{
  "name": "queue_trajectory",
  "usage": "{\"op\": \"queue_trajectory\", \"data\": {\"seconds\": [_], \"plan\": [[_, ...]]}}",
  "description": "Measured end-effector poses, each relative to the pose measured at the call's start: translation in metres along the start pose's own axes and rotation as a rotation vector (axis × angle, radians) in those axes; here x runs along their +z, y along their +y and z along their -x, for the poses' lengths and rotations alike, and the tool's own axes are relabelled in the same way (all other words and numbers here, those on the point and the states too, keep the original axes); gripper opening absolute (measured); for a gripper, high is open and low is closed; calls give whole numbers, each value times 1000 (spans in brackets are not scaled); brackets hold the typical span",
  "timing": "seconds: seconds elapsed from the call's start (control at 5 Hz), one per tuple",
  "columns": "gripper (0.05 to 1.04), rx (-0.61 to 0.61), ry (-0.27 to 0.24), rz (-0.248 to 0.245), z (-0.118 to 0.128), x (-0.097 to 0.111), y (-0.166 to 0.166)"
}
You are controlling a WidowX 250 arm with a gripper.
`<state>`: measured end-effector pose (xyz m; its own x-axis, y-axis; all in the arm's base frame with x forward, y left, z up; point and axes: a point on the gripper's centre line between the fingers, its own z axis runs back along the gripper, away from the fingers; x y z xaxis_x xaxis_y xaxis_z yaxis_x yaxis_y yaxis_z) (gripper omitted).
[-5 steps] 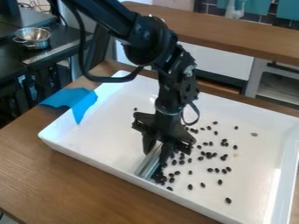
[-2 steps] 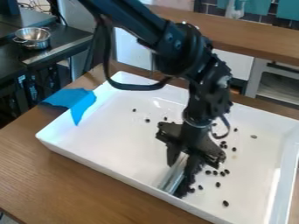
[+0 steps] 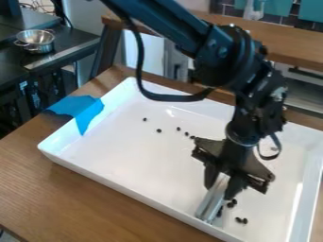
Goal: Sweep into pile
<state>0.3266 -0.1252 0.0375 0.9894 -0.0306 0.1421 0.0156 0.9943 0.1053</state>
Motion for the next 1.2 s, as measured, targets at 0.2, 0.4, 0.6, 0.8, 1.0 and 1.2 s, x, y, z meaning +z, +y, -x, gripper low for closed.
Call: {"op": "queue_trajectory", "data": {"seconds": [0.2, 0.4, 0.6, 0.8, 1.0, 1.2], "plan": [[367, -19, 4, 6, 0, 6, -10], [367, -3, -1, -2, -3, 7, -5], [367, 52, -10, -19, -25, 12, 30], [367, 85, -29, -38, -48, 17, 83], [367, 54, -51, -19, -65, 16, 112], [367, 49, -43, -3, -75, 4, 146]]}}
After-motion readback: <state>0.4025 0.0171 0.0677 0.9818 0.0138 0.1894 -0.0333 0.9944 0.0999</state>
